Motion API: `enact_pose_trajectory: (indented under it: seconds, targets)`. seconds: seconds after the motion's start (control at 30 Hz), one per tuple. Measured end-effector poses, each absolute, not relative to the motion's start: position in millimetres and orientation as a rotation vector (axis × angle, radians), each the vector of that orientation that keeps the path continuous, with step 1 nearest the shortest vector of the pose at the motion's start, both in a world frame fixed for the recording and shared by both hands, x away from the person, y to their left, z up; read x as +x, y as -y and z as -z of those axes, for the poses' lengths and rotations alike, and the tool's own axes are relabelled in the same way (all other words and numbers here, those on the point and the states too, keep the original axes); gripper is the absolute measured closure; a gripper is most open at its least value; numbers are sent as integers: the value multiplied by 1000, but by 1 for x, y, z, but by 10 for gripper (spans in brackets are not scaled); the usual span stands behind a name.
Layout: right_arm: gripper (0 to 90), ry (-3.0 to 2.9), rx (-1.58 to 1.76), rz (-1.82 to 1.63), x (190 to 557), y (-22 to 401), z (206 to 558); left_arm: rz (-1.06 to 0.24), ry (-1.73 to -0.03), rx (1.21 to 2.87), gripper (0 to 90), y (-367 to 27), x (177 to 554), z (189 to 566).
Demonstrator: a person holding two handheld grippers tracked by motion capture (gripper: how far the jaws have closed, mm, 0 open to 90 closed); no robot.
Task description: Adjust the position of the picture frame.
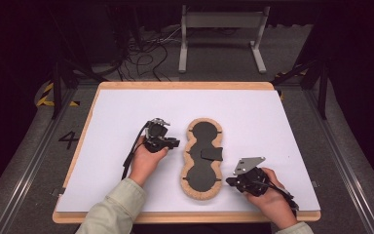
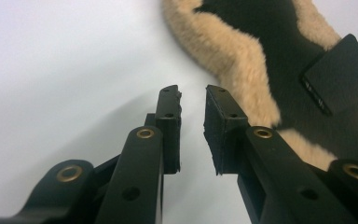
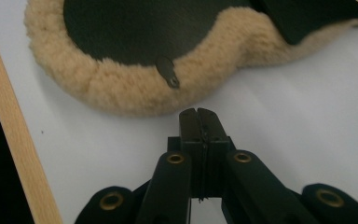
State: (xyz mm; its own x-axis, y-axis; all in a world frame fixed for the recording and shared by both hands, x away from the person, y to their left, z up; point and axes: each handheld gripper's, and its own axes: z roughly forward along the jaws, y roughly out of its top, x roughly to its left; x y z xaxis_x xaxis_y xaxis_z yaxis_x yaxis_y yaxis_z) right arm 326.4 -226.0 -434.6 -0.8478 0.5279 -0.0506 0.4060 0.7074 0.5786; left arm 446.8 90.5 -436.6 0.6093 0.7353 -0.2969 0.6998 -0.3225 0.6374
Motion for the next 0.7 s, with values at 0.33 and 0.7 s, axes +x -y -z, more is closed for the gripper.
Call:
enact_pose_trajectory:
  seconds: [0.33, 0.7]
  targets:
    - [900, -2835, 458, -823, 337, 176, 436, -100, -1205, 2030, 740, -140, 420, 432]
    - [900, -2914, 297, -856, 352, 113, 439, -144, -1334, 1971, 733, -187, 392, 435]
